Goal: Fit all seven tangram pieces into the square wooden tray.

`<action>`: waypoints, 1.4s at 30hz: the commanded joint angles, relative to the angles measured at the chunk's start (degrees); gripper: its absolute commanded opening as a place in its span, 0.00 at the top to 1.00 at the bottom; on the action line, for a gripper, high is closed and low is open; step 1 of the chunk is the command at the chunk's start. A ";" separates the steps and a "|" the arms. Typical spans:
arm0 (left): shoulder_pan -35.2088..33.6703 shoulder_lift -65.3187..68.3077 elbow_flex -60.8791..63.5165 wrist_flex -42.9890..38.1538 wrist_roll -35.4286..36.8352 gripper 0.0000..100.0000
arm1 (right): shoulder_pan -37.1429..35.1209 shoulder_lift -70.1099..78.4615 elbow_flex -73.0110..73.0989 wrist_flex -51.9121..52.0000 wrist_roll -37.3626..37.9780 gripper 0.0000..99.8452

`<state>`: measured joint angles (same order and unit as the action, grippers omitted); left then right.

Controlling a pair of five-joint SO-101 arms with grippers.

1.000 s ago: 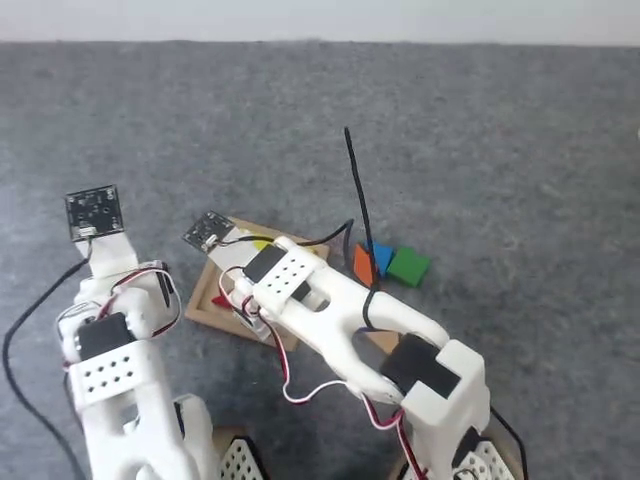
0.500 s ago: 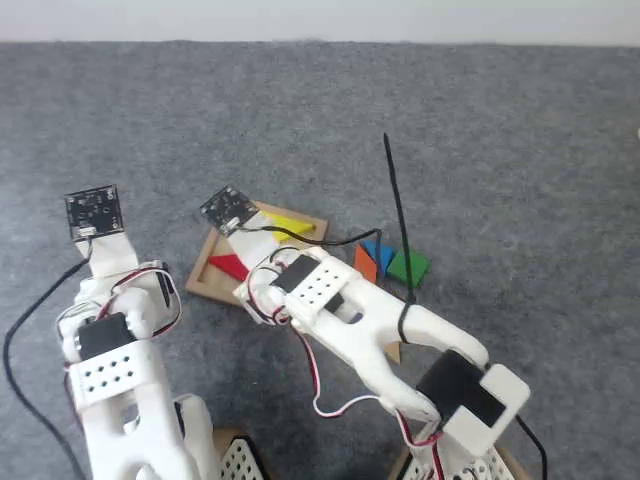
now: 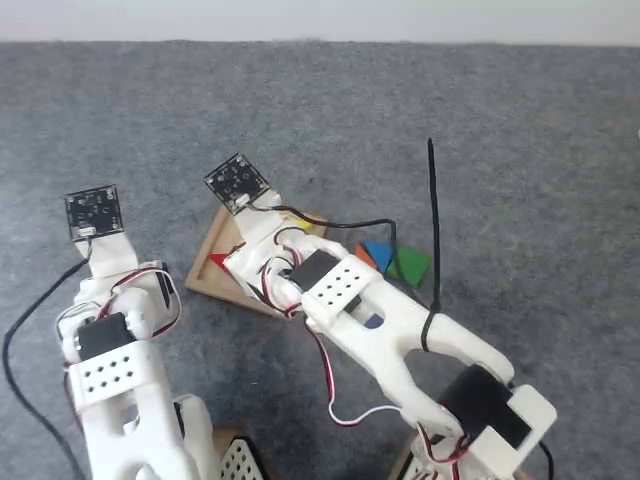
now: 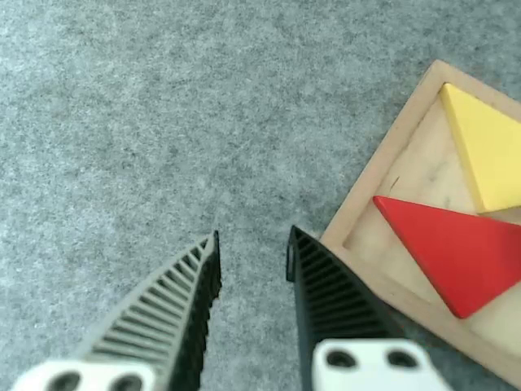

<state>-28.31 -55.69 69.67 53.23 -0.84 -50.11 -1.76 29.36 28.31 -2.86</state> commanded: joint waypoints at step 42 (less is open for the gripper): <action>21.63 44.48 -27.47 0.44 4.92 0.99 | 14.37 11.74 -5.54 25.89 3.43 0.99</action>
<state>-6.77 -10.68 44.79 53.32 1.54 -37.80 9.85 23.82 52.40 -1.98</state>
